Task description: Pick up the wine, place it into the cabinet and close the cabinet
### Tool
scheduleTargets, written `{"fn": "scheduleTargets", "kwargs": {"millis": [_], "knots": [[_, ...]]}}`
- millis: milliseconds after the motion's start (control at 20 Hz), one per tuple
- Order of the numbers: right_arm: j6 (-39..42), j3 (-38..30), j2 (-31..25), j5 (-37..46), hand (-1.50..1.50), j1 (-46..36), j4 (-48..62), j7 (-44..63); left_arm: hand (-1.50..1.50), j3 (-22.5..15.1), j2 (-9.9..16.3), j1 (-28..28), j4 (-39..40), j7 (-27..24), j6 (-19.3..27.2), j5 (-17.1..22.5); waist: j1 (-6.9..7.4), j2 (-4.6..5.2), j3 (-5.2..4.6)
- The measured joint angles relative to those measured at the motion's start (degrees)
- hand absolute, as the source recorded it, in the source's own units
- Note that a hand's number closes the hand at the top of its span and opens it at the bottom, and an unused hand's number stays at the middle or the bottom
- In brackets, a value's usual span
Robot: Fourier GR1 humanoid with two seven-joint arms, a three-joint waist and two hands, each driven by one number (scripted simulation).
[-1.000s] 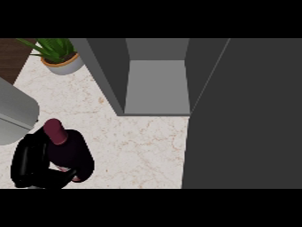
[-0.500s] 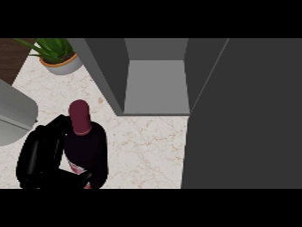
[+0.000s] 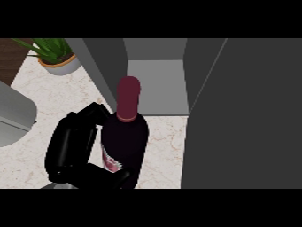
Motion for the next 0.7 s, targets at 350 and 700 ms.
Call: {"fn": "scheduleTargets", "kwargs": {"millis": [350, 700], "knots": [[0.69, -0.68, -0.26, -0.28, -1.50, 0.66, -0.10, 0.11, 1.50, -7.80, -0.04, -10.90, 2.48, 5.50, 13.78, -0.76, -0.22, 0.02, 0.00], [1.41, -0.67, 0.04, -0.59, -1.50, 1.33, 0.01, -0.38, 1.50, -10.27, -0.05, -20.60, 9.42, 6.54, 22.72, -1.43, -0.27, 0.06, 0.00]]}}
